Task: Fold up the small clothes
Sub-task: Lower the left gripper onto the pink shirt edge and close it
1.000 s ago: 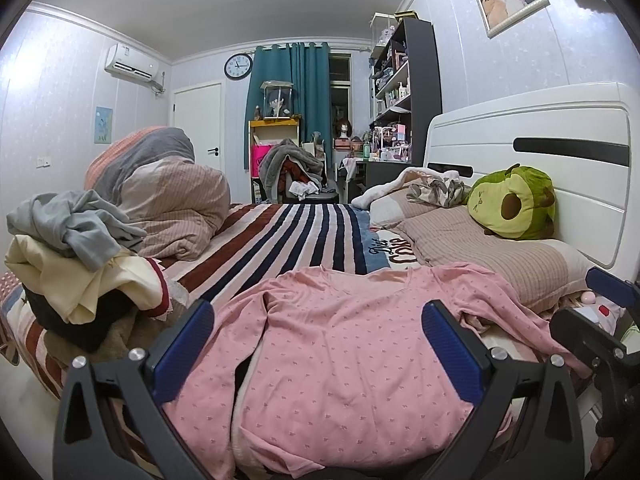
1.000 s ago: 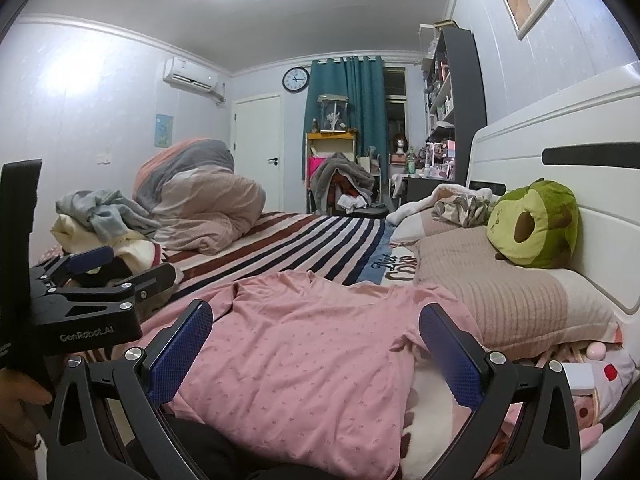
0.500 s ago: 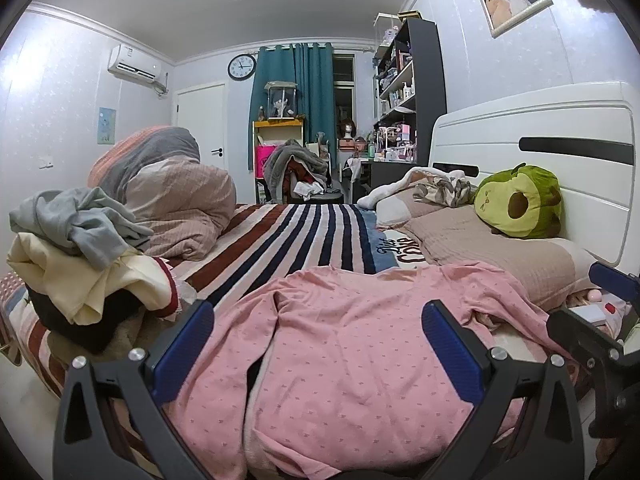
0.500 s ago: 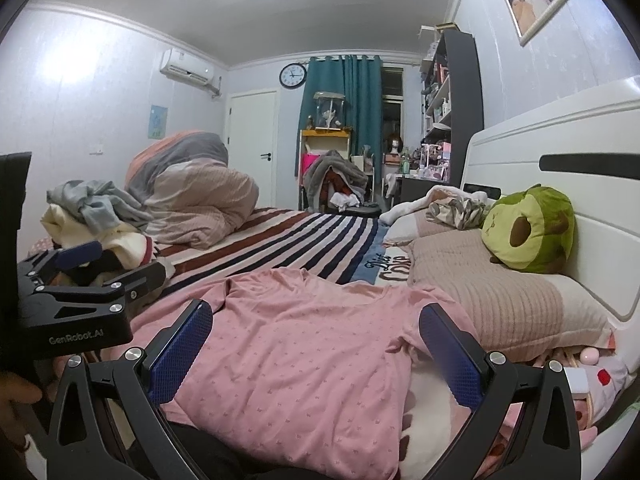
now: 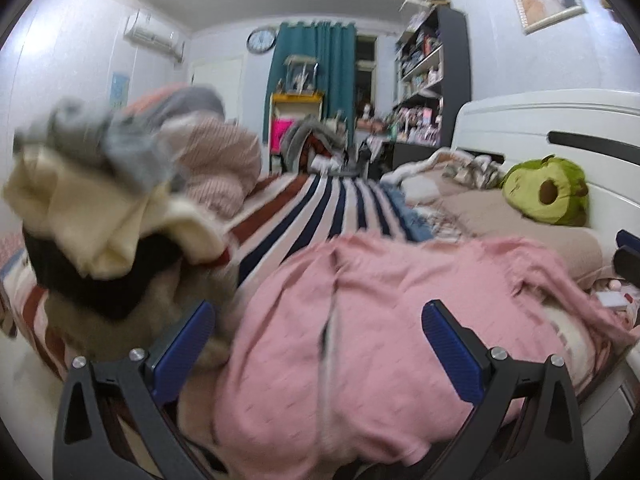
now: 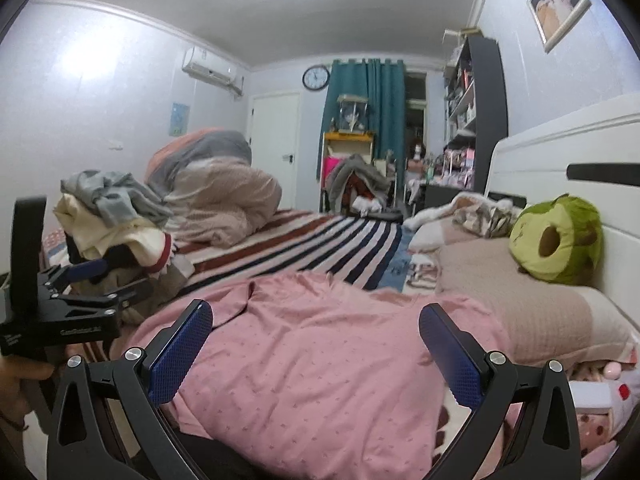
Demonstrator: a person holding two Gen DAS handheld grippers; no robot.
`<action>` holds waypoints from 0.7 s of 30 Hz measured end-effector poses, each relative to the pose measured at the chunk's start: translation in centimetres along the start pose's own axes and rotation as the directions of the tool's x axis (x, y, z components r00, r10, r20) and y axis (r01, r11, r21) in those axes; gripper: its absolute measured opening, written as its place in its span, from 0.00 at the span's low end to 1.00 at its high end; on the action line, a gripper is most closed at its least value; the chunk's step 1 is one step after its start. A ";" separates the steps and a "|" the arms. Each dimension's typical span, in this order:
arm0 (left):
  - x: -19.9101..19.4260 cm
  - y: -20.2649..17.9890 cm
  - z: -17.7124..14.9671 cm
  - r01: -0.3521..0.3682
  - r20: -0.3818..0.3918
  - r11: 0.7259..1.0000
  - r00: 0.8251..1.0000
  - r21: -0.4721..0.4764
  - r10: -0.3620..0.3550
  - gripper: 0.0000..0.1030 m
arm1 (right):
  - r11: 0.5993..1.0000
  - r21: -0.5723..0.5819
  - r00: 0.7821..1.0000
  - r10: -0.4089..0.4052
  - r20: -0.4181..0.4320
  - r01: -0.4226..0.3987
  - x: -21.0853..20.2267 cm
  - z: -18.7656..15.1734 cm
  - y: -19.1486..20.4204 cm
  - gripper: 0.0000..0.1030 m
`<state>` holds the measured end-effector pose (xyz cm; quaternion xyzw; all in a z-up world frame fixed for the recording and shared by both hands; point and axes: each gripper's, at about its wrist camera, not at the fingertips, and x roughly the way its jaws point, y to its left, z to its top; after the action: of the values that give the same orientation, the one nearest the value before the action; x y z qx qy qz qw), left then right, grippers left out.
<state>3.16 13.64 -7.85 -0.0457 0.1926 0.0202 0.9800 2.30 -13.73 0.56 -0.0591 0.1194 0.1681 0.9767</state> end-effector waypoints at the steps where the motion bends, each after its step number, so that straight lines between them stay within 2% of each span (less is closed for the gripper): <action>1: 0.5 1.0 -0.5 0.006 -0.020 1.000 1.000 -0.019 -0.006 0.99 | 1.000 0.002 1.000 0.009 -0.021 -0.009 0.5 -0.1 0.0 0.99; 6: 3.0 6.0 -4.1 0.054 -0.129 0.990 0.989 -0.129 -0.071 0.99 | 1.000 0.017 0.994 0.020 -0.104 -0.018 2.8 -0.7 0.5 1.00; 8: 3.9 7.1 -5.5 0.074 -0.161 0.986 0.982 -0.152 -0.099 0.95 | 0.999 0.028 0.990 0.019 -0.141 -0.015 3.8 -1.0 0.5 1.00; 10: 4.7 7.5 -6.7 0.064 -0.199 0.986 0.975 -0.156 -0.095 0.71 | 0.999 0.038 0.986 0.028 -0.164 -0.022 4.4 -1.3 0.6 1.00; 11: 5.1 7.6 -7.3 0.051 -0.225 0.986 0.971 -0.156 -0.086 0.67 | 0.999 0.040 0.985 0.029 -0.172 -0.022 4.6 -1.4 0.7 1.00; 12: 5.7 7.8 -8.0 0.042 -0.250 0.986 0.965 -0.162 -0.082 0.62 | 0.999 0.039 0.983 0.029 -0.179 -0.022 4.9 -1.5 0.8 1.00; 14: 6.4 8.0 -9.0 0.038 -0.270 0.982 0.959 -0.182 -0.087 0.62 | 1.000 0.023 0.982 0.025 -0.189 -0.021 5.2 -1.6 1.3 1.00; 17: 6.8 8.1 -9.7 0.027 -0.255 0.982 0.964 -0.186 -0.074 0.60 | 1.000 -0.019 0.980 0.013 -0.197 -0.017 5.5 -1.6 2.1 1.00; 18: 6.9 8.2 -9.8 0.022 -0.248 0.984 0.966 -0.178 -0.067 0.57 | 0.999 -0.031 0.980 0.010 -0.198 -0.016 5.5 -1.7 2.4 1.00; 19: 7.1 8.0 -9.8 0.012 -0.243 0.987 0.969 -0.161 -0.051 0.46 | 0.999 -0.039 0.980 0.009 -0.201 -0.017 5.5 -1.6 2.5 1.00; 21: 7.4 7.7 -9.6 -0.004 -0.250 0.991 0.968 -0.134 -0.030 0.31 | 0.999 -0.038 0.979 0.012 -0.205 -0.020 5.6 -1.6 2.5 1.00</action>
<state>5.94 20.57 -20.11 -0.1147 0.3132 0.0206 0.9425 6.20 -9.89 -2.58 -0.0946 0.2162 0.1714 0.9565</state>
